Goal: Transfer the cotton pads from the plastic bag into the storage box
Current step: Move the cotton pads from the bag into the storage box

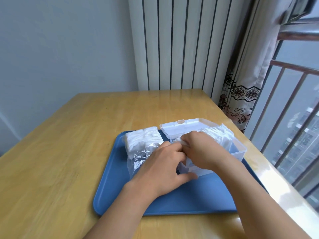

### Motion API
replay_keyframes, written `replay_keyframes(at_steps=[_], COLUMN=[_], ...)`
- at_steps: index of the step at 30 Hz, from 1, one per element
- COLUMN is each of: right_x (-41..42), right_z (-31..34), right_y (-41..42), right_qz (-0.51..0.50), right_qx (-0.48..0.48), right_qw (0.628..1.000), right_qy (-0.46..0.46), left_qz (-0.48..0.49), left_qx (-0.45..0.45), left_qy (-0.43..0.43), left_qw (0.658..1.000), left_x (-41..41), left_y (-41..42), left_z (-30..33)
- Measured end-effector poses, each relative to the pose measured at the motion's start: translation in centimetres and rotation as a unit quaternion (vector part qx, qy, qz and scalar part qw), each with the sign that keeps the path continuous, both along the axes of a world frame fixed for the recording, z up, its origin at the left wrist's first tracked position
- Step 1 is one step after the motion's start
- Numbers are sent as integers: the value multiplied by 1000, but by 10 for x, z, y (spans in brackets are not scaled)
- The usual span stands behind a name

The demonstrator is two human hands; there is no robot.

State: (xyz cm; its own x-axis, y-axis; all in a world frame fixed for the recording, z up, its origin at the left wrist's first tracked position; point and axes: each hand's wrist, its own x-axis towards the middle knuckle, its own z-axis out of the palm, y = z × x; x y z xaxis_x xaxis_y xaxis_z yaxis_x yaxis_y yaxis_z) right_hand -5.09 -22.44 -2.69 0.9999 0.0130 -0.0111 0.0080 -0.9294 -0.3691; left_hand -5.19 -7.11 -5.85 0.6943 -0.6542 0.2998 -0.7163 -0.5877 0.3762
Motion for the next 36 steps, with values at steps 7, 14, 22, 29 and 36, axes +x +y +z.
replay_keyframes(at_steps=[7,14,22,29,36], right_x=[-6,1,-9,-13,-15], right_z=[3,-5,3,21,11], right_y=[-20,-5,-3,-39,-78], right_qz=[53,-28,-37,-133,8], right_qx=[291,151,178,173,80], right_qw=[948,988,976,919,995], right_qy=[116,-4,-120,-329,-54], left_qz=[6,-1,36,60,73], left_qx=[-3,-9,-38,-49,16], left_qy=[-9,-12,-42,-92,-64], left_qw=[1000,1000,998,993,995], left_x=[-3,-3,-3,0,-2], left_y=[-2,-2,-1,2,-2], left_z=[0,0,2,1,1])
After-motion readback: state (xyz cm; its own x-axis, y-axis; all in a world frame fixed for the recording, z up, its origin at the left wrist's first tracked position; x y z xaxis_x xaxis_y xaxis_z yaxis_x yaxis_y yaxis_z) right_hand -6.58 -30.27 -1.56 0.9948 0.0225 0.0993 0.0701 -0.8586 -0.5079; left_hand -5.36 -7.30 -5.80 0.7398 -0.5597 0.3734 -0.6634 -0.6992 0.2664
